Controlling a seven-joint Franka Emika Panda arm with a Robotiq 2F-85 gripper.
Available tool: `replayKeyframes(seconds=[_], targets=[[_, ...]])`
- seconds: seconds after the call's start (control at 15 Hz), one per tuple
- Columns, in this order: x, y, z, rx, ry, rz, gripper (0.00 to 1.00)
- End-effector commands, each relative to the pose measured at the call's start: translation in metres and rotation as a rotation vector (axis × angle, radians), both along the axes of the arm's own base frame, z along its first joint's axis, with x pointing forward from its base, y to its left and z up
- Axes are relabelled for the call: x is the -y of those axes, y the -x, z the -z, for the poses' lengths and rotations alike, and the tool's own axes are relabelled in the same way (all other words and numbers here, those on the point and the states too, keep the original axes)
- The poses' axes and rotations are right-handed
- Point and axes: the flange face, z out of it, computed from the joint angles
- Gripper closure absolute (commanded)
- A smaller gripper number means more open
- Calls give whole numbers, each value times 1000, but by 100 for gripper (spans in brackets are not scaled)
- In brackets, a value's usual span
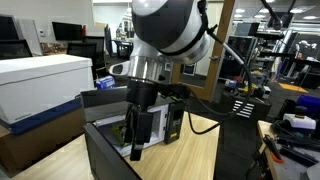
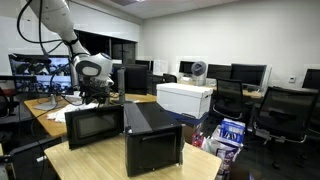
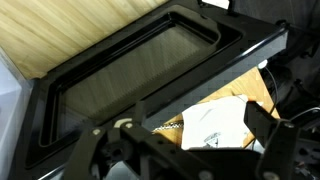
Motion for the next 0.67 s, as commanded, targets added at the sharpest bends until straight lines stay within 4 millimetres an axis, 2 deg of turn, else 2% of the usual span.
replayKeyframes(seconds=[0.0,0.33,0.6], targets=[[-13,23,-18,32,-34,-40,0],[-33,40,-19,36,-43,-91,0],[-55,61,-5,29,-20,-157,0]])
